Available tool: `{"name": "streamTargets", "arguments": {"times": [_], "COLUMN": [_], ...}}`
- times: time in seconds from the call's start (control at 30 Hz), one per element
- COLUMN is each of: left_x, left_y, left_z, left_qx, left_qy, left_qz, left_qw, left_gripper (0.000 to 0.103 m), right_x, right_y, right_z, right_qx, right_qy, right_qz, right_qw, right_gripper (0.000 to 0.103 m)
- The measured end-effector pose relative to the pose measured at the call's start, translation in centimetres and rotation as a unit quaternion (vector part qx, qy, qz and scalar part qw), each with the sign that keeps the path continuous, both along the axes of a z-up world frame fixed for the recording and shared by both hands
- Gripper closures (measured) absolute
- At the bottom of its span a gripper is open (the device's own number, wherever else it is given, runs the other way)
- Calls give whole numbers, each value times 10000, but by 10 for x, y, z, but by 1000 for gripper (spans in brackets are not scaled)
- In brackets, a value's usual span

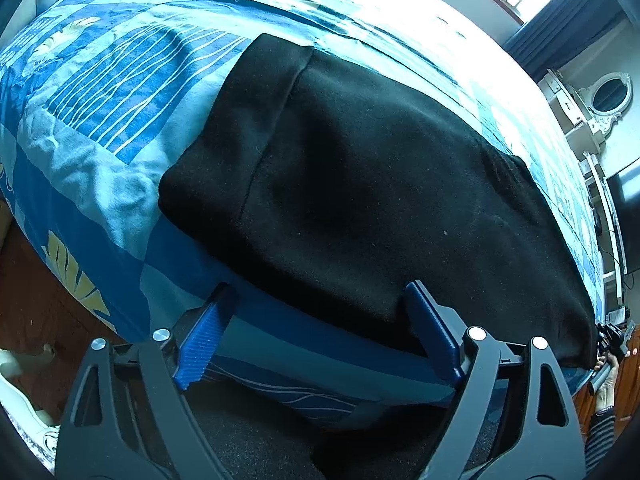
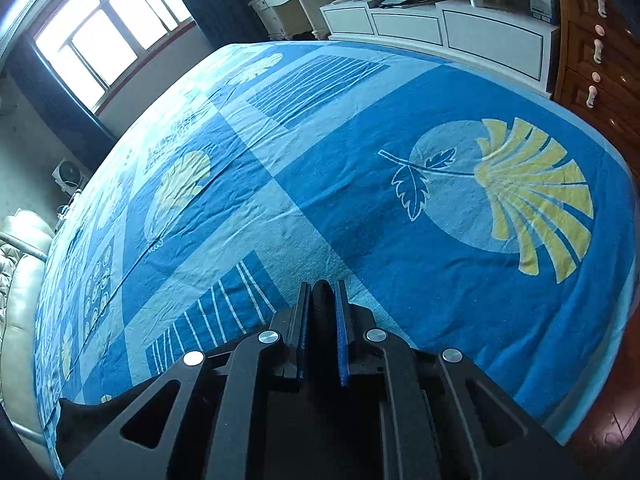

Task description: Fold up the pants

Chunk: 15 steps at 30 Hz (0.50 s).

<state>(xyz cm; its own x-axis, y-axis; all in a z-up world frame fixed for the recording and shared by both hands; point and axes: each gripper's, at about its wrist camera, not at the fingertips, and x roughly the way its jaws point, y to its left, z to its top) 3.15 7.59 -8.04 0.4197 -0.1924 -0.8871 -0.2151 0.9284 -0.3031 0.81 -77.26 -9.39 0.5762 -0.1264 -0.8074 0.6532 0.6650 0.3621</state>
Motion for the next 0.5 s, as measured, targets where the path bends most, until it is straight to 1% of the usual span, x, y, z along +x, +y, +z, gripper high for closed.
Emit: {"name": "streamTargets", "arguments": {"times": [0.03,0.07,0.17,0.2,0.27,0.33,0.4,0.47,0.5], "left_x": [0,-1,-2,-3,-5,-9,-12,-16,-18], "left_y": [0,1,2,2,2,0,-4,-10,-14], "left_z": [0,1,1,1,3,6,12,19,23], "left_qx": [-5,-21,-30,-12,32,151,299,441,535], "left_qy": [-8,-17,-42,-48,-84,-178,-324,-510,-602], "left_qz": [-2,-7,-61,-85,-137,-168,-216,-323,-401], "left_qw": [10000,10000,10000,10000,9999,9996,9988,9972,9959], "left_gripper": [16,16,16,16,16,16,16,16,16], "right_x": [-2,-9,-39,-51,-74,-91,-100,-104,-103], "right_y": [-1,-2,8,17,45,82,123,161,178], "right_z": [1,3,19,24,25,19,8,-3,-8], "right_qx": [74,160,383,549,1183,1869,2498,2940,3098], "right_qy": [-69,-182,-788,-1050,-1548,-1856,-1919,-1820,-1726], "right_qz": [-103,-254,-664,-720,-620,-376,-80,152,265], "right_qw": [9999,9994,9939,9903,9789,9640,9491,9382,9346], "right_gripper": [82,74,72,72,72,72,72,72,72]}}
